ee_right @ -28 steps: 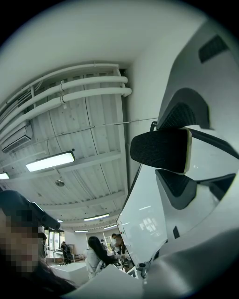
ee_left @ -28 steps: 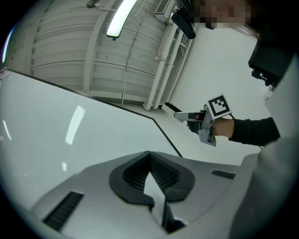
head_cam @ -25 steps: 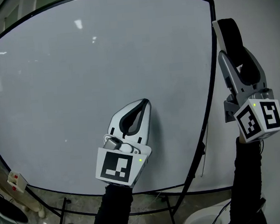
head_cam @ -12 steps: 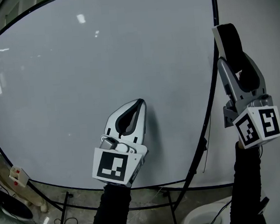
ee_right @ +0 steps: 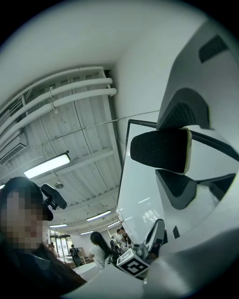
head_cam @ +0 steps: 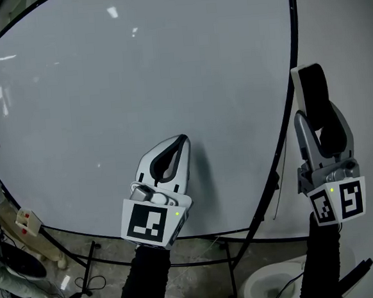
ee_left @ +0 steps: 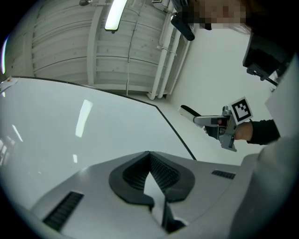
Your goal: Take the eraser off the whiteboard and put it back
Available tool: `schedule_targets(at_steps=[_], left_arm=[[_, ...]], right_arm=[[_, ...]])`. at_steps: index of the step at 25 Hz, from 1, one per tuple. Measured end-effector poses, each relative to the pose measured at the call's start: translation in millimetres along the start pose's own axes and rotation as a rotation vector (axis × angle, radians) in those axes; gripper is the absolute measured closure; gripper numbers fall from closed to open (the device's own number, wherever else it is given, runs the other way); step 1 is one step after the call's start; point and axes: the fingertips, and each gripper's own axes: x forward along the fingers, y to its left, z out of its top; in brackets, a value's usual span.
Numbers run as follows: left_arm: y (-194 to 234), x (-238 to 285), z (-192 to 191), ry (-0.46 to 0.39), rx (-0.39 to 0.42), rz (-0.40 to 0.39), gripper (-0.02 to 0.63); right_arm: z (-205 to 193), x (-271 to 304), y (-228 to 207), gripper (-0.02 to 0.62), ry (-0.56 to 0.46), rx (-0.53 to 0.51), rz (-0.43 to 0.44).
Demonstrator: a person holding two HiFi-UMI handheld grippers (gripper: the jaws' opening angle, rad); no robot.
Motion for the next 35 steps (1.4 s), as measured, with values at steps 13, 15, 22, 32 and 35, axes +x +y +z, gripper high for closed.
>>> schedule_targets(at_steps=[13,15,22,32,35], left_arm=[[-30.6,-28.8,-32.9,0.084,0.038,-0.016,0.600],[-34.4,-34.4,-36.8,0.093,0.019,-0.018,0.600],[-46.8,-54.2,-51.4,0.135,-0.037,-0.015,0.600],[-53.9,-71.3,-54.0,0.146,-0.065,-0.024,0.600],[-58.2,-73.6,-60.8,0.156,-0.073,-0.037,0.600]], right_arm=[[-57.4,-72.1,16.5,0.319,0.104,0.129,-0.012],[-66.1,-81.9,26.3,0.319,0.131,0.154,0.006],[-100.2,-118.9,50.8,0.319,0.233,0.227,0.019],[-141.5,-164.2,87.5,0.319,0.314,0.249,0.033],[-163.3,-178.8,99.8,0.319,0.368,0.268,0.033]])
